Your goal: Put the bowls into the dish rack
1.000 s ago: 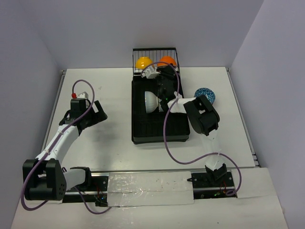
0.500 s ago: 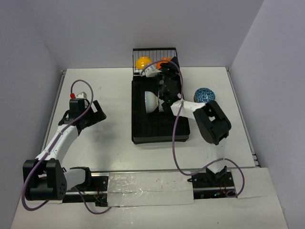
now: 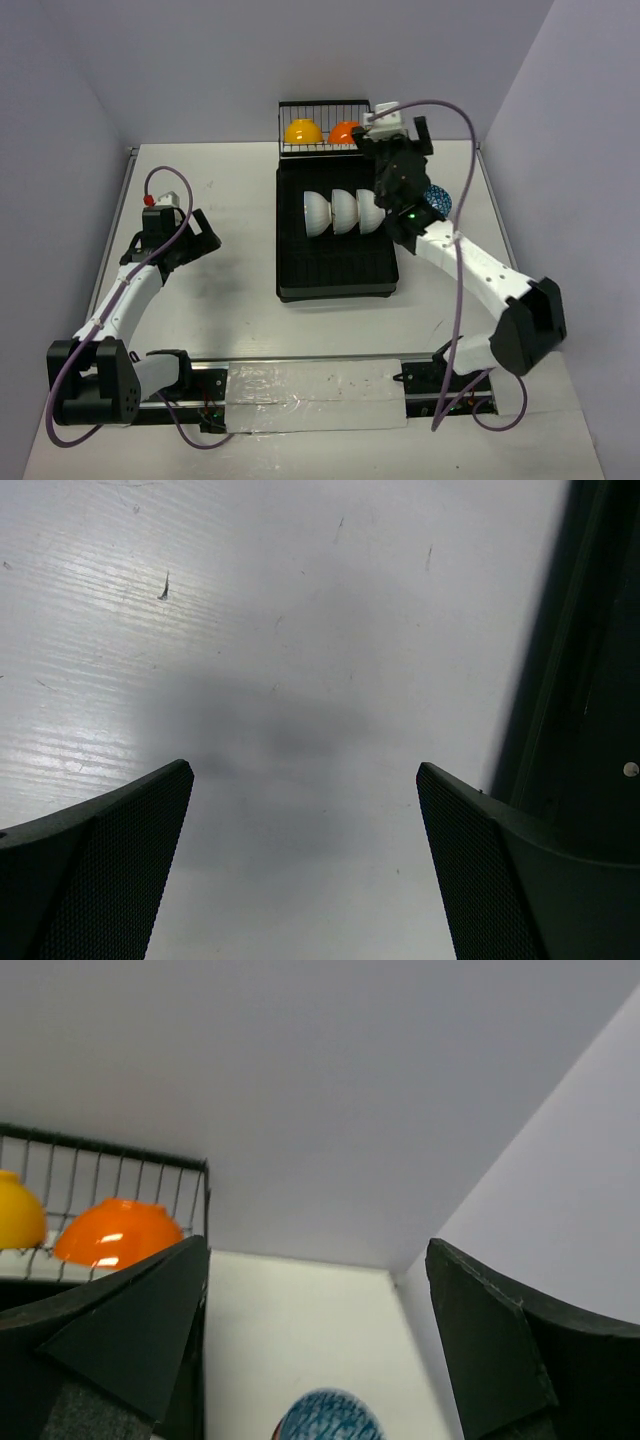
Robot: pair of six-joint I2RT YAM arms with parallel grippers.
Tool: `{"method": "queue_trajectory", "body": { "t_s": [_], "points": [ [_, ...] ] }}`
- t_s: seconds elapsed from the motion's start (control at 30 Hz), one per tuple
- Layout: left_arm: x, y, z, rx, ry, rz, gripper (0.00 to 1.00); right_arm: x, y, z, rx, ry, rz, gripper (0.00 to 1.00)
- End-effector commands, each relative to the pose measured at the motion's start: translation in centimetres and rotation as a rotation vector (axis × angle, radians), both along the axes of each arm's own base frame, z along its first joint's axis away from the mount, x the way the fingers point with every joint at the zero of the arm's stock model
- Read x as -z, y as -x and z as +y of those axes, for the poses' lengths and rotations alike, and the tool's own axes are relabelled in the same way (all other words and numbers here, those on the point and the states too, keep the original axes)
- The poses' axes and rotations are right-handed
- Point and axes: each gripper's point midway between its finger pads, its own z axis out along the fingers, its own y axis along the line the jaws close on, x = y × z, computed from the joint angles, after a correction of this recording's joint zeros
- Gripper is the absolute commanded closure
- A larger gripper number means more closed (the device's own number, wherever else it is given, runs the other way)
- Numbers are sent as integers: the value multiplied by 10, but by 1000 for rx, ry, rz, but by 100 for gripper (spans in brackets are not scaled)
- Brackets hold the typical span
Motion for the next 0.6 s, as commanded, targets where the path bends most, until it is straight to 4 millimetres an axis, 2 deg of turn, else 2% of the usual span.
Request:
{"method": "queue_trajectory", "body": {
  "t_s": [0.0,0.03,0.1,0.13,0.17,0.33,0.37,0.47,0.57],
  "points": [
    [-16,-9,-1,8,5,-64,1,32,21,-35,45,-307,156,3],
    [-16,-9,0,5,2,-66,1,39,21,-49,55,-439,170,3],
    [-15,-10,0,4,3,-63,1,59,35,-71,87,-546,258,4],
    [-15,-10,0,4,4,-63,1,69,36,-73,72,-657,286,5],
    [-14,-10,0,6,8,-60,1,87,43,-98,141,-689,336,6],
    [-11,-10,-2,14,16,-50,1,140,56,-142,304,-950,441,13],
    [-11,-10,-3,19,19,-50,1,158,56,-154,338,-1007,502,14],
    [-13,-10,-4,22,22,-56,1,189,53,-169,413,-1136,576,14],
    [-14,-9,-3,22,19,-60,1,208,45,-176,442,-1194,615,20]
  ]
}}
